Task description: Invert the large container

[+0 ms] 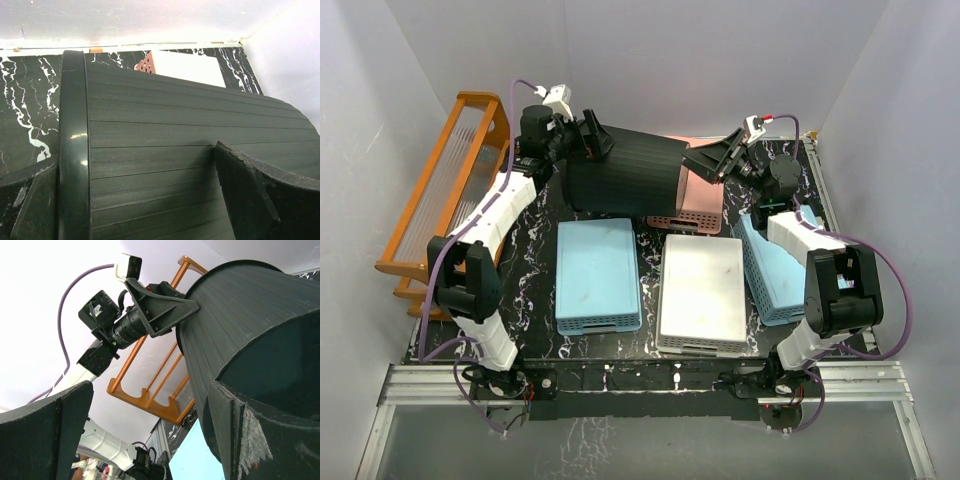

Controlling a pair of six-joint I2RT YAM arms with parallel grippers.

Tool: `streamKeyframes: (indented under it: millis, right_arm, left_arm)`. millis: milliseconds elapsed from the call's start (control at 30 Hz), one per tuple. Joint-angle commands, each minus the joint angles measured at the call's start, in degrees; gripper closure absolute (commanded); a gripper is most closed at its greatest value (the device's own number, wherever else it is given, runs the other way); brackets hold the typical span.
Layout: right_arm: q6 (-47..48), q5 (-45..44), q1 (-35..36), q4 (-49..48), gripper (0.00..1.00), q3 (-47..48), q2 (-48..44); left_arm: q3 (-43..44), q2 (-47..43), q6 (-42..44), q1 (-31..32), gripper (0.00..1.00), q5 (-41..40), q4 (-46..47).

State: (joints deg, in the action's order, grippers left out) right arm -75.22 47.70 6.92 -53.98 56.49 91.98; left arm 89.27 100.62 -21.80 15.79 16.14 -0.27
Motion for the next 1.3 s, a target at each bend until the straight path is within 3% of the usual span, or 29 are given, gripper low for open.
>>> streamKeyframes:
  millis: [0, 300, 567, 867, 967, 1200, 1267]
  right_arm:
    - [1.1, -0.2, 3.4, -4.3, 0.02, 6.9, -2.7]
    - [3.9, -1.2, 7.4, -1.4, 0.02, 11.2, -0.6]
    - [4.2, -1.9, 9.1, -0.2, 0.02, 14.7, 0.8]
    - [5.7, -2.5, 12.1, 2.3, 0.02, 19.6, 2.6]
    - [6.5, -2.8, 13.1, 3.5, 0.02, 21.0, 2.7]
    - [10.4, -4.4, 13.9, 9.4, 0.02, 23.5, 0.8]
    - [12.2, -5.4, 14.0, 11.2, 0.02, 23.7, -0.4]
  left_arm:
    - [-0.7, 4.1, 6.1, 3.0, 0.01, 4.7, -3.6]
    - [0.0, 10.3, 12.9, 3.0, 0.01, 3.7, -5.4]
    - [-10.3, 8.3, 19.5, 3.0, 0.01, -0.1, 3.0]
    - [-6.9, 10.8, 23.3, 3.0, 0.01, -5.8, -5.2]
    - [-5.2, 12.9, 23.3, 2.4, 0.01, -3.6, -8.5]
    - [-5.7, 13.3, 18.6, 0.7, 0.01, -0.2, -6.5]
    - [-3.9, 14.0, 14.7, -1.5, 0.01, 4.7, -7.1]
